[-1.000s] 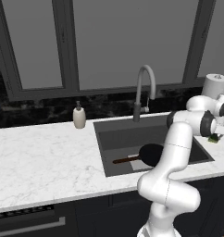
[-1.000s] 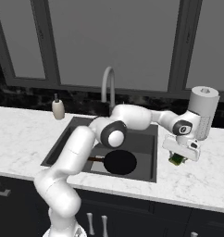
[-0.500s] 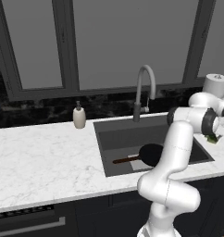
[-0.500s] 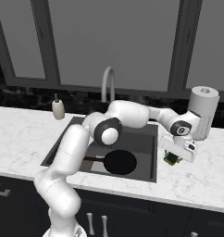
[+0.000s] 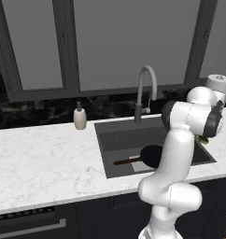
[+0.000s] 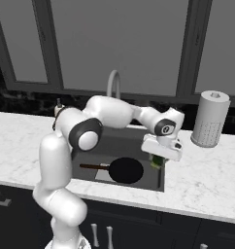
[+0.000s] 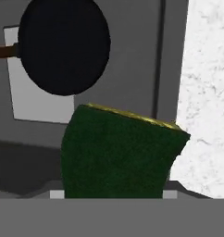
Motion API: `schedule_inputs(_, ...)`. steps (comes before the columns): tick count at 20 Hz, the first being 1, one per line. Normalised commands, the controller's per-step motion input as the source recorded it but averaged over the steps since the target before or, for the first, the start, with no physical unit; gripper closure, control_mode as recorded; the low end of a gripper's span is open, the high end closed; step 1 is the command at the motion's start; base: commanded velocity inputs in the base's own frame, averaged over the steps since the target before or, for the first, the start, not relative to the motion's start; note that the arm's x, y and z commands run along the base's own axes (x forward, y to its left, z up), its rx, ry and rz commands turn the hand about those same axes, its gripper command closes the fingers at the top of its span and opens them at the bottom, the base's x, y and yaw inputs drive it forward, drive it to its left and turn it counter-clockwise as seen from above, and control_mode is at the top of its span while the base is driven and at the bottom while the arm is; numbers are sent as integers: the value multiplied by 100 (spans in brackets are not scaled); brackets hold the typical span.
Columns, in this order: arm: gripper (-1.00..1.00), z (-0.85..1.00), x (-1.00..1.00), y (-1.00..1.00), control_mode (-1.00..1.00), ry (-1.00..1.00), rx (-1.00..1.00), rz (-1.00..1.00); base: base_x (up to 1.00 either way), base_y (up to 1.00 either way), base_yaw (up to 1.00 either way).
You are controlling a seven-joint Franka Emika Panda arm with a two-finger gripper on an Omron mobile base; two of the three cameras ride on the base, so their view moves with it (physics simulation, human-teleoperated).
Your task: Pick the pan and sponge and place them into the sink. Then turn on the water.
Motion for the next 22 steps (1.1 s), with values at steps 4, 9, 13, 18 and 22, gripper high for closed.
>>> schedule_inputs(4, 100, 21, 2, 96, -100, 9, -8, 43, 0, 0, 0)
schedule_inputs(9, 100, -4, 0, 36, -100, 1, 0, 26, 0, 0, 0)
schedule_inputs(13, 100, -32, 7, 36, -100, 1, 0, 8, 0, 0, 0)
schedule_inputs(18, 100, -42, 51, 3, -100, 6, 3, 0, 0, 0, 0)
schedule_inputs(22, 100, -54, 54, 0, -100, 2, 2, 0, 0, 0, 0)
